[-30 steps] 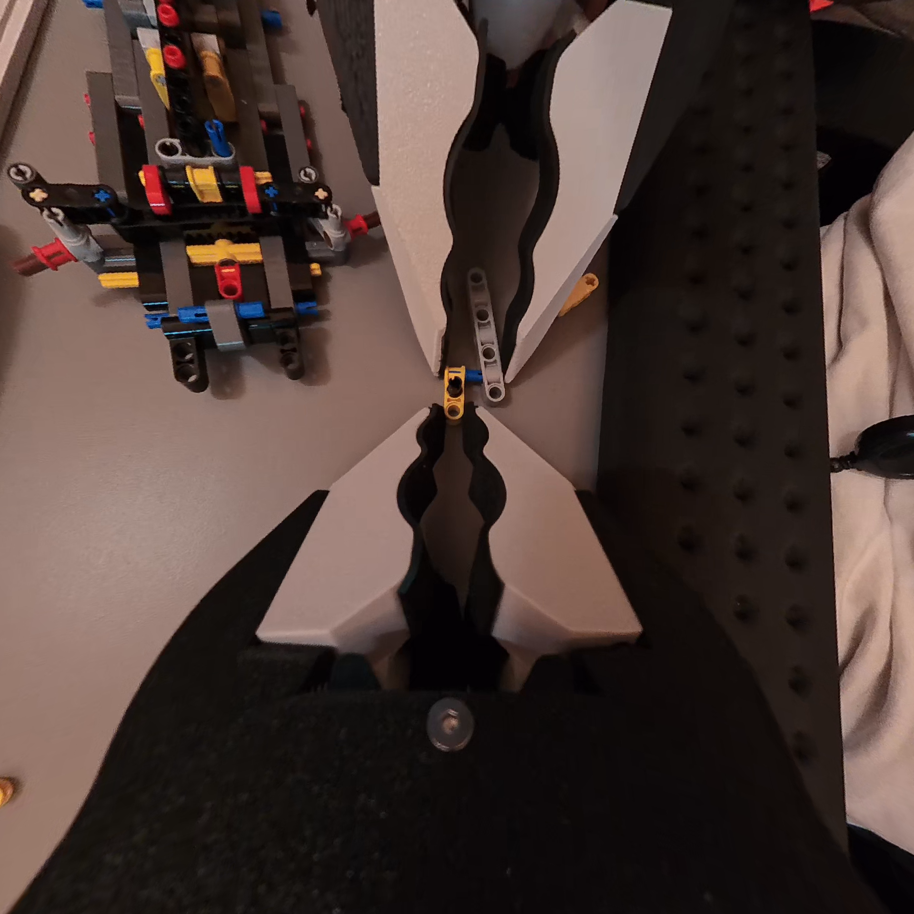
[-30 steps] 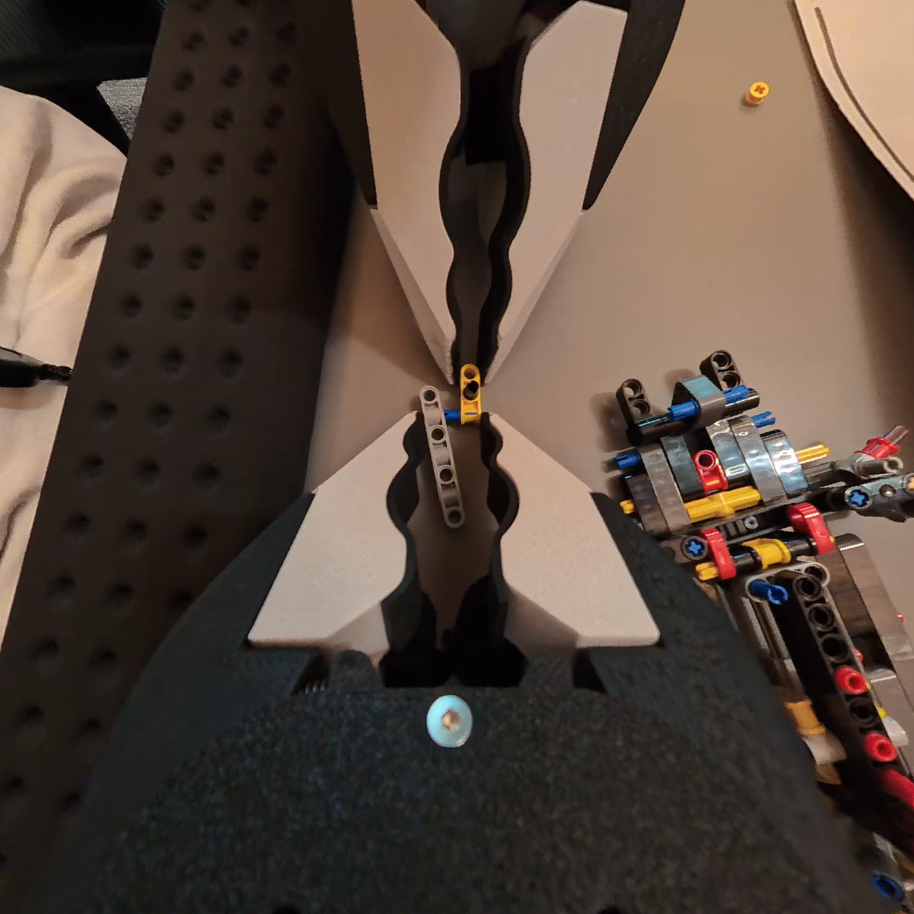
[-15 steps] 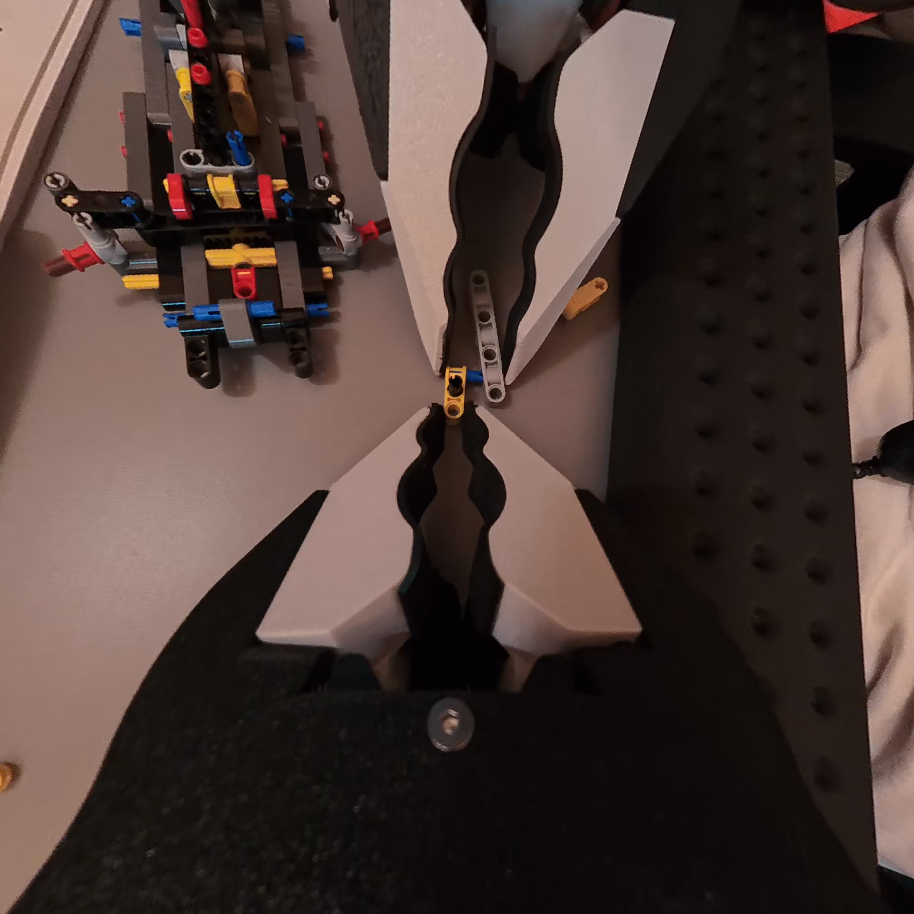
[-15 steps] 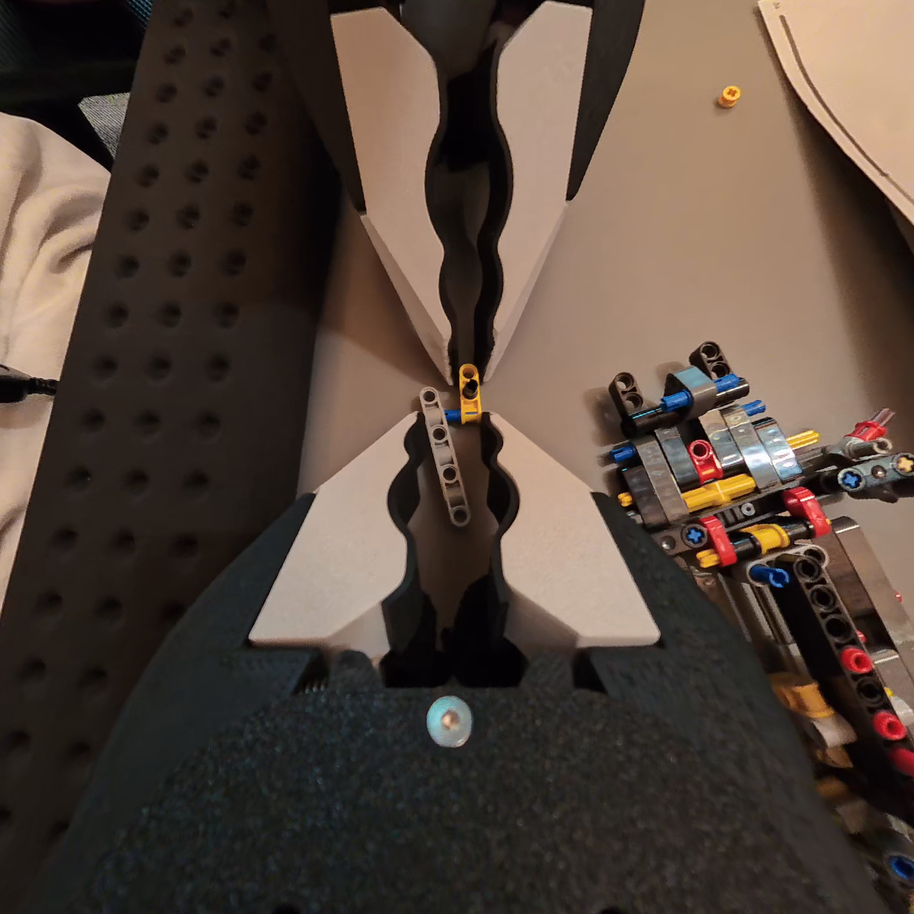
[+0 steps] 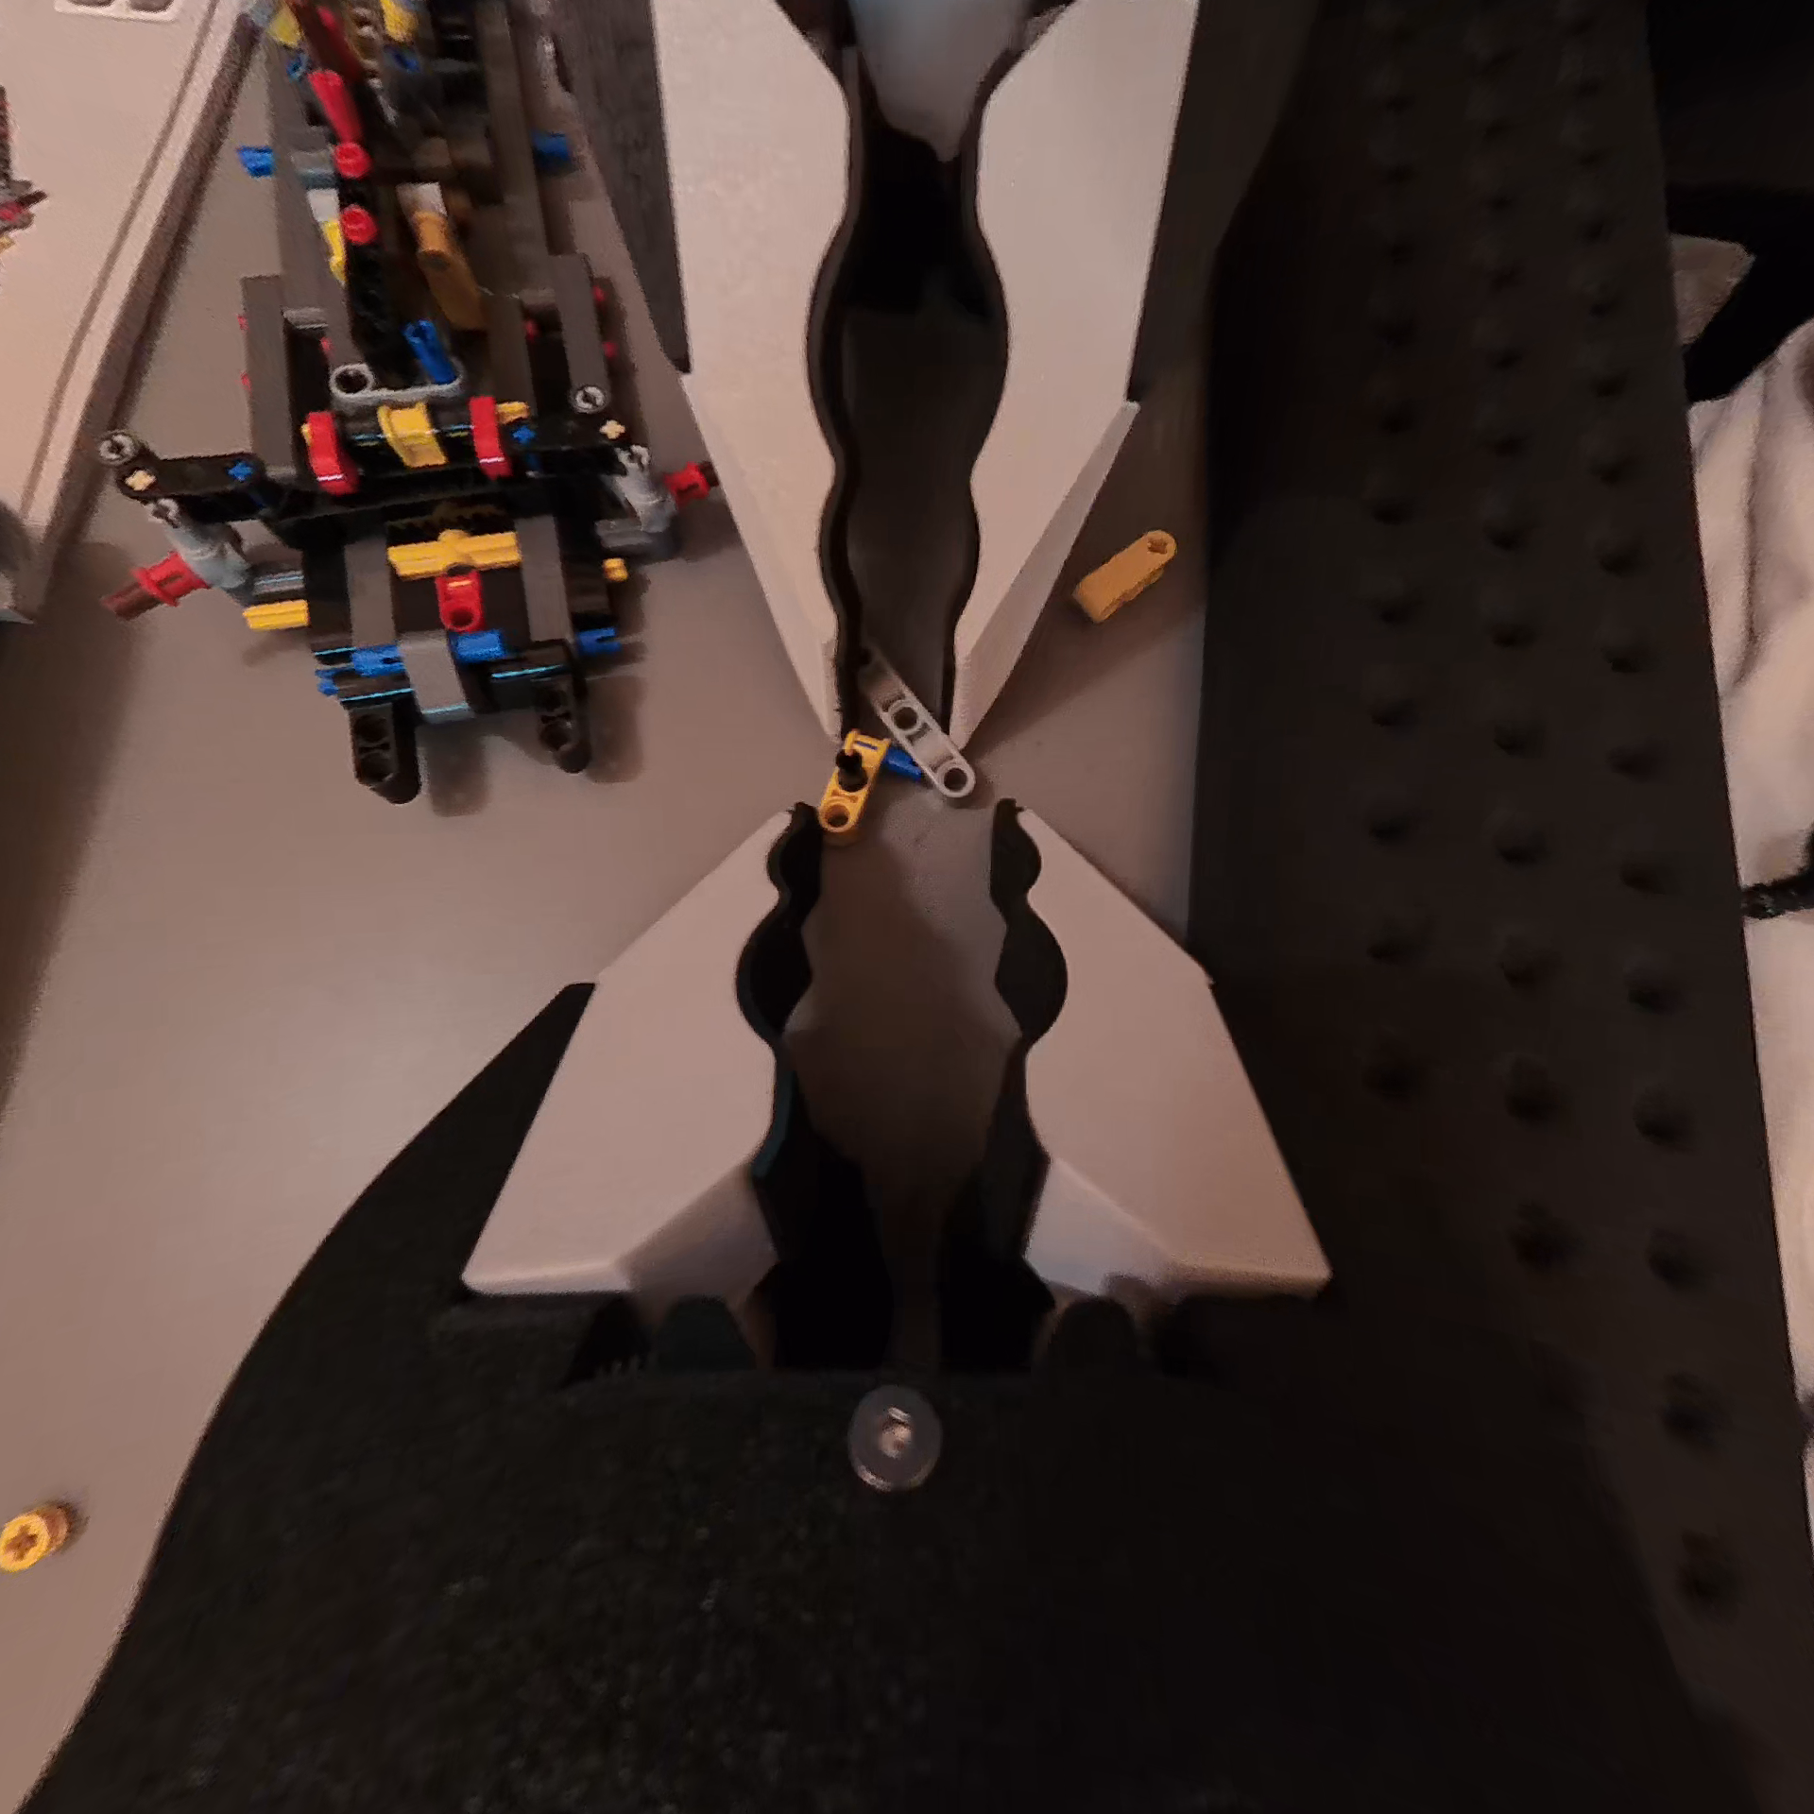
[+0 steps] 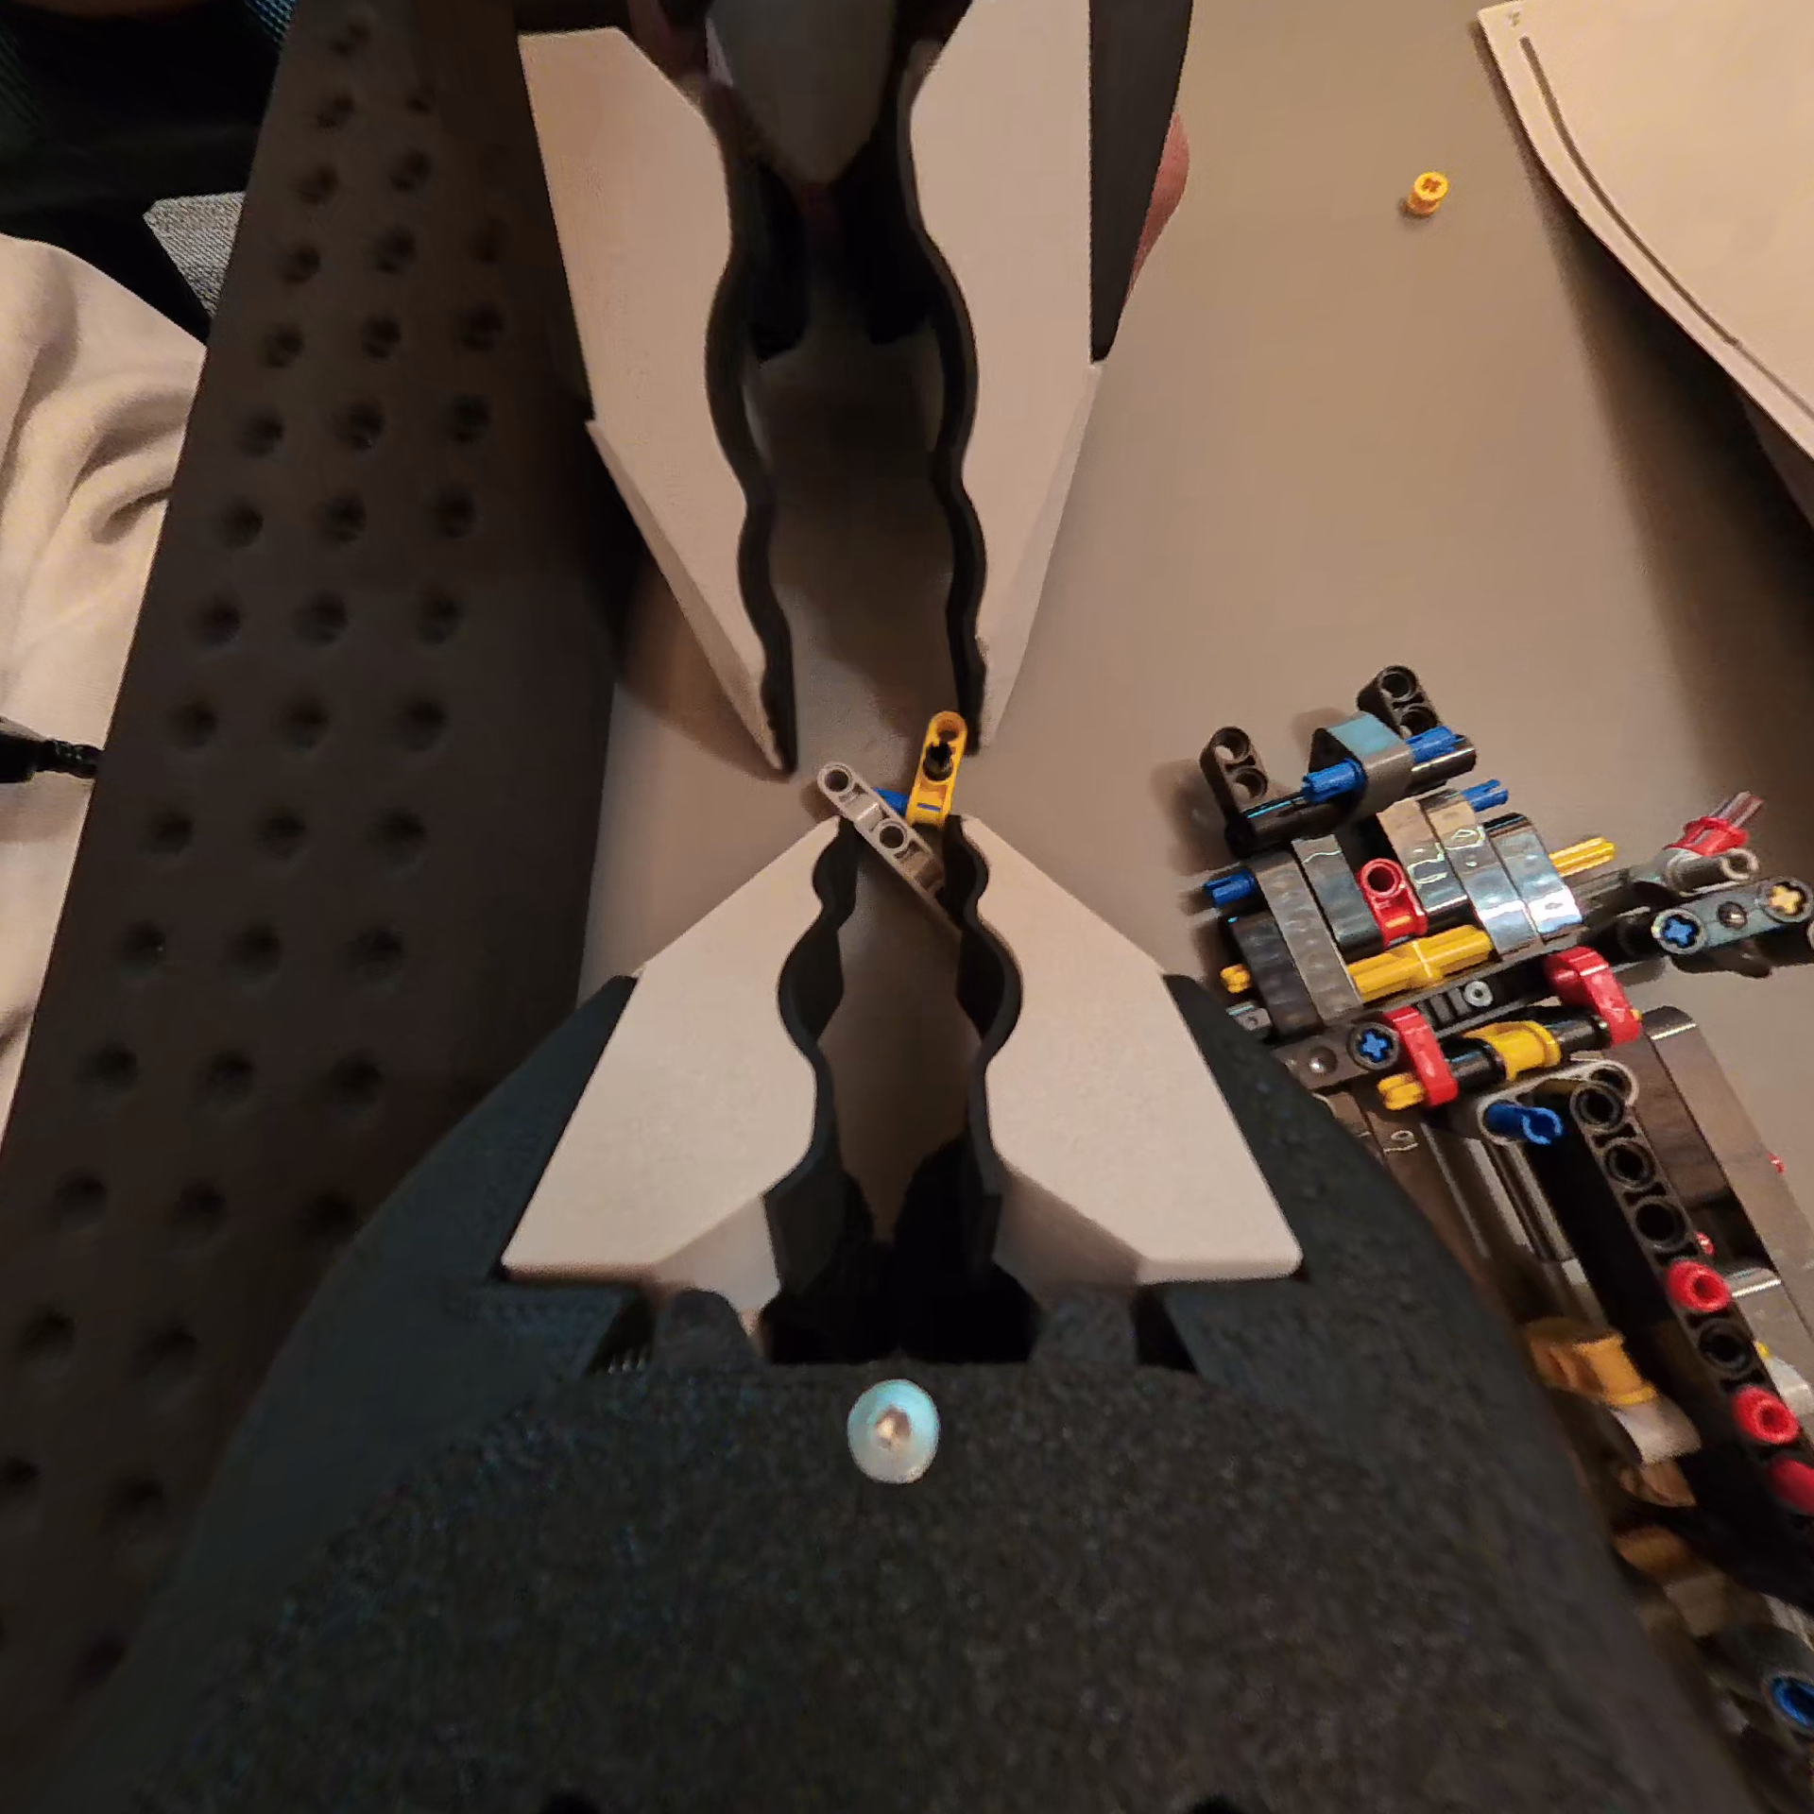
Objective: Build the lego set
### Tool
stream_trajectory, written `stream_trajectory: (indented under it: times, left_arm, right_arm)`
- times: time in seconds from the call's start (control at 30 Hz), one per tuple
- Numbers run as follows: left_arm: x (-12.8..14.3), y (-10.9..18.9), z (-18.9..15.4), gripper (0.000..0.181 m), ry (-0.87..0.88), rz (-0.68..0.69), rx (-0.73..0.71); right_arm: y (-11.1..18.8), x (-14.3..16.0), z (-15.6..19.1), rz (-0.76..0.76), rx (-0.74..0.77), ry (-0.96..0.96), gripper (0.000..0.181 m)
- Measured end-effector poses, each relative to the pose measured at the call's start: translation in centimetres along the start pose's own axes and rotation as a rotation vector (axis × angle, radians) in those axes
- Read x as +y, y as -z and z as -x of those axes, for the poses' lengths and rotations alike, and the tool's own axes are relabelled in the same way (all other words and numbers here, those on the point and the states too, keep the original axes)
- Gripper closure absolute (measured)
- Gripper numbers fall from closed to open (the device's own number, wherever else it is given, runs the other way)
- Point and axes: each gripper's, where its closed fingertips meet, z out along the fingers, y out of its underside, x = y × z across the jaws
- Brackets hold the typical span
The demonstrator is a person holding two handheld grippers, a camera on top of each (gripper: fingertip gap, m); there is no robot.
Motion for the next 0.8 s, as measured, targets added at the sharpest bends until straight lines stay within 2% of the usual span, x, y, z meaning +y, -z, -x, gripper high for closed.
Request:
stream_trajectory:
  times: [0.4, 0.5, 0.8]
  left_arm:
    - [-0.5, -0.5, 0.9, 0.149, 0.024, 0.002, -0.087]
    - [-0.4, -0.4, 0.4, 0.137, 0.030, 0.001, -0.051]
    - [-0.4, -0.4, 1.0, 0.156, 0.030, 0.008, -0.069]
  right_arm:
    - [0.1, 0.0, -0.7, -0.002, 0.034, -0.028, 0.164]
    - [0.1, 0.0, -0.7, -0.004, 0.036, -0.023, 0.164]
    - [0.0, -0.1, -0.5, -0.014, 0.041, -0.008, 0.157]
